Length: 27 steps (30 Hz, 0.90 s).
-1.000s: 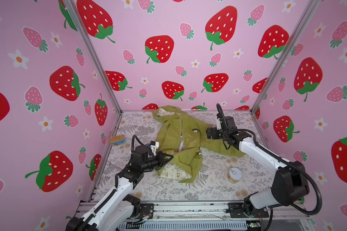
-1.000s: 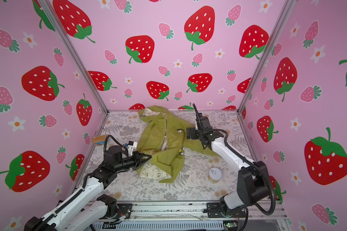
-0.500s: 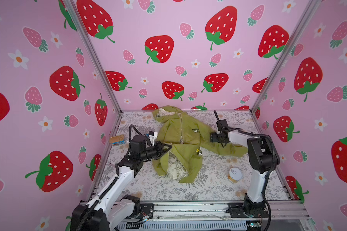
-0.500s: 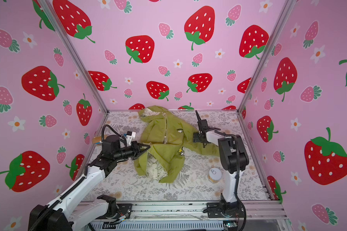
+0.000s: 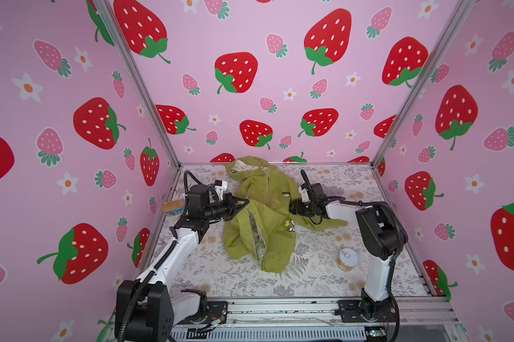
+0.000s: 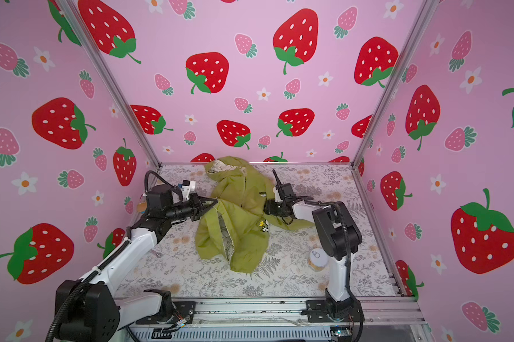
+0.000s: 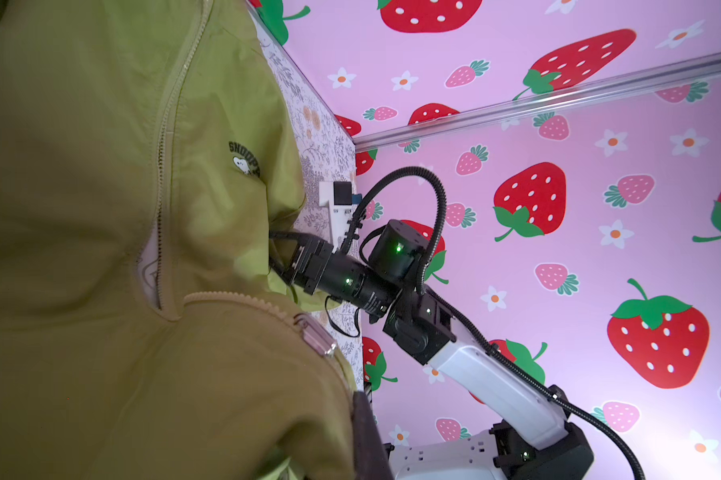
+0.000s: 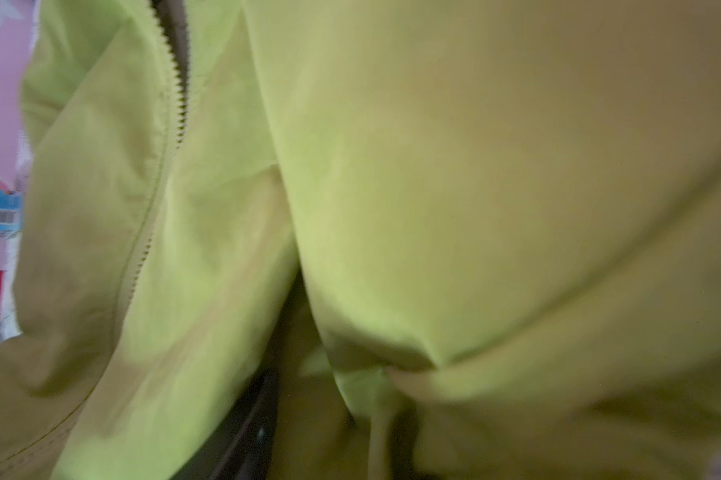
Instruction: Zip up the jacket
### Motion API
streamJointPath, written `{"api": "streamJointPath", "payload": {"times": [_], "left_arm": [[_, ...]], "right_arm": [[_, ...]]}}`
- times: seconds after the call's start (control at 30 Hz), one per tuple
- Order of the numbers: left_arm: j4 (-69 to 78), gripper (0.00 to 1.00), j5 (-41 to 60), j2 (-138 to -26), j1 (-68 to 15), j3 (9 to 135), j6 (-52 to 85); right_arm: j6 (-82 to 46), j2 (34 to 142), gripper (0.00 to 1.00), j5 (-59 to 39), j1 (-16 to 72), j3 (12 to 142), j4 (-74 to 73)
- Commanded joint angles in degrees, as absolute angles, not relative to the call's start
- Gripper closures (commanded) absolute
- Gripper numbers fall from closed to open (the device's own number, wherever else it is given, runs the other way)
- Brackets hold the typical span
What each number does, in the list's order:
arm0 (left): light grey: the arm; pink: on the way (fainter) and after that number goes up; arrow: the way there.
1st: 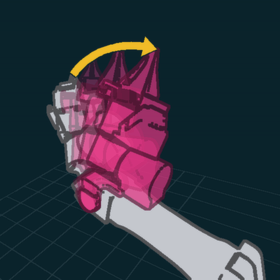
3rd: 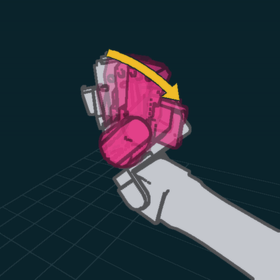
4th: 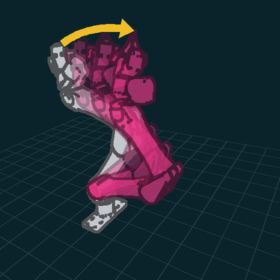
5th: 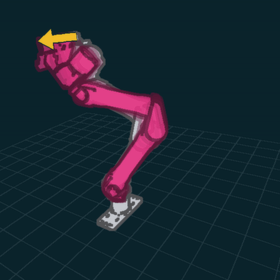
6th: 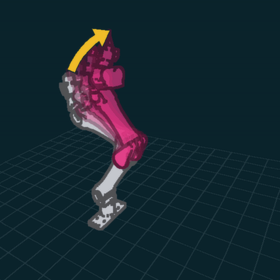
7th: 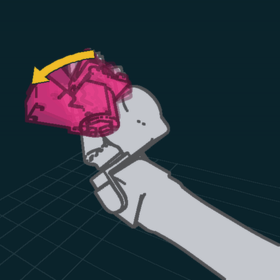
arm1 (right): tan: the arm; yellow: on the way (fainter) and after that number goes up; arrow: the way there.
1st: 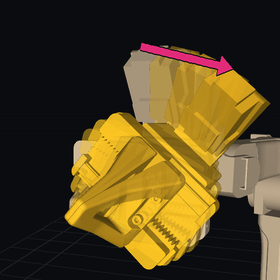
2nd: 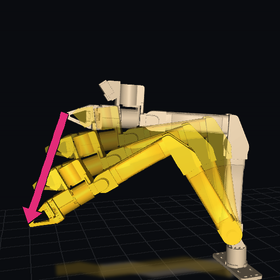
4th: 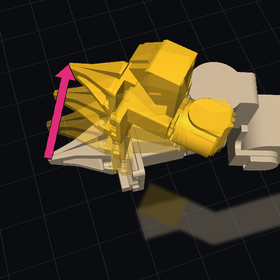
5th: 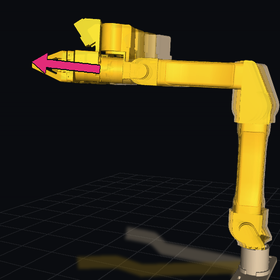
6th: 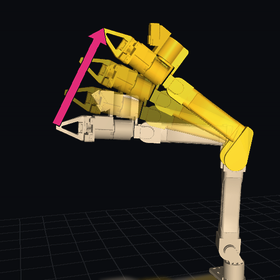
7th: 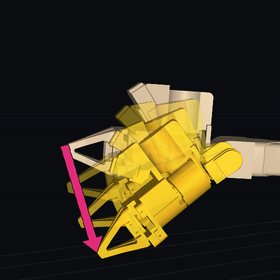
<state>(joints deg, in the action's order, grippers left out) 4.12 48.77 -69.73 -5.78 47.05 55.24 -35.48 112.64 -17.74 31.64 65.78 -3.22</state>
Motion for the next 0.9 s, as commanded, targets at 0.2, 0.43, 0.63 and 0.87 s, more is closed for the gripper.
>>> {"api": "streamJointPath", "payload": {"times": [0.2,0.43,0.63,0.87], "left_arm": [[4.68,1.00,50.50,-70.80,-2.51,52.99,52.69],[2.58,1.00,50.19,-71.36,-1.40,53.83,50.94],[0.87,1.00,50.21,-70.23,-1.38,51.80,50.51],[-2.35,1.00,49.74,-66.88,-1.40,47.01,49.48]], "right_arm": [[-51.61,109.50,0.42,-23.19,43.05,64.86,-12.96],[-59.52,110.85,0.41,-26.53,46.99,65.41,-21.27],[-52.28,107.15,0.23,-22.26,45.33,65.43,-12.95],[-41.99,98.13,0.08,-11.77,39.12,65.80,-1.93]]}}
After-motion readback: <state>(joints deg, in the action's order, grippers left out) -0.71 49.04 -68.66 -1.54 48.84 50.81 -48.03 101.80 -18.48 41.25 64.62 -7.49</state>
